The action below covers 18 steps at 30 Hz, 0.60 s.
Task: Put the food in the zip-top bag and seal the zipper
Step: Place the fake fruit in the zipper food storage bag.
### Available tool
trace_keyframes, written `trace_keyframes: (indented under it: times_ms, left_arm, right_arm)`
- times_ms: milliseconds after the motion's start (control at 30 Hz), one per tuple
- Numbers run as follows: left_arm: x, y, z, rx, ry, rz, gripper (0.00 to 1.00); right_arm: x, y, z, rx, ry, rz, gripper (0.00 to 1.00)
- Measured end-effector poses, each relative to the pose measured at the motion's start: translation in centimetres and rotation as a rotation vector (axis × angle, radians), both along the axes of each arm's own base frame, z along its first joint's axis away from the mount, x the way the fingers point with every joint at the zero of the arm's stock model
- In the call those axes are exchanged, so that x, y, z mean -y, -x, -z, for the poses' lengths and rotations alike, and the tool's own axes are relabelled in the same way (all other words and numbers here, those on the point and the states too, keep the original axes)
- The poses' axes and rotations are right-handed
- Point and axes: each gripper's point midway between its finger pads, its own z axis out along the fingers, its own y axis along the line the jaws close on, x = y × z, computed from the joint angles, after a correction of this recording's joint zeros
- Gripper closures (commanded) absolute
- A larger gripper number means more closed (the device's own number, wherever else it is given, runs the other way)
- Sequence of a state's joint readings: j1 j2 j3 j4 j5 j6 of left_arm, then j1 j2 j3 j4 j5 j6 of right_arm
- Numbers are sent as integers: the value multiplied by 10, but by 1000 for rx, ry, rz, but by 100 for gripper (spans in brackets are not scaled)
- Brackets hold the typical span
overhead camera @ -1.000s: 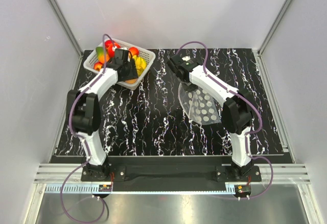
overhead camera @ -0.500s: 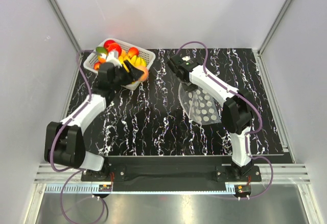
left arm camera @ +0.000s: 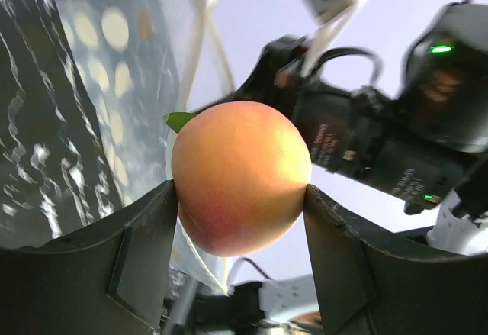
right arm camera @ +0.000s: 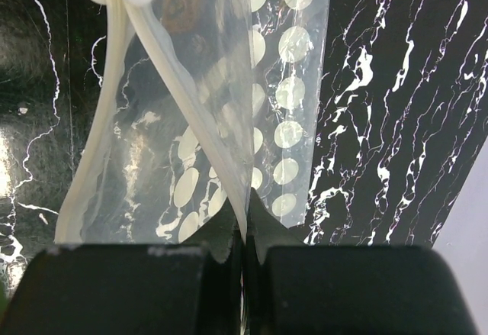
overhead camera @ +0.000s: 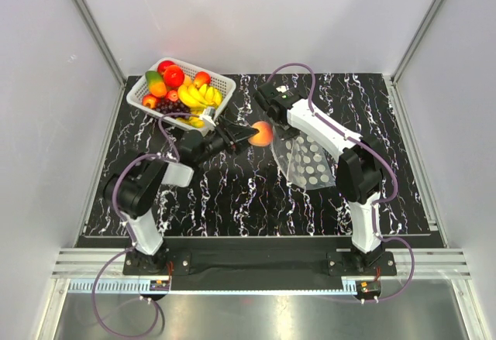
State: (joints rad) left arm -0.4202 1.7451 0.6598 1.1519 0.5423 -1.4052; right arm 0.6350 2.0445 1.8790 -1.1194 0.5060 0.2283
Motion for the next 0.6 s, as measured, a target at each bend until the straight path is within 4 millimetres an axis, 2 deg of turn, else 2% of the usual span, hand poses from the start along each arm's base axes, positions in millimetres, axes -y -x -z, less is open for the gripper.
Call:
trace_keyframes:
  times_ms: [133,200,433,600]
  left_arm:
    - [17,10,17,-86,34,44,51]
    - [21,16,18,-89,39,57,51]
    - [29,29,15,-58,33,70,51]
    - [31,45,1,38,9,67,52]
  right_arm:
    - [0,0,0,-2,-2,-1,100]
    - [0,0,0,-2,-3,-1,100]
    - [0,1,1,-4,-1,-1,100]
    - [1,1,1,-5,1,0,100]
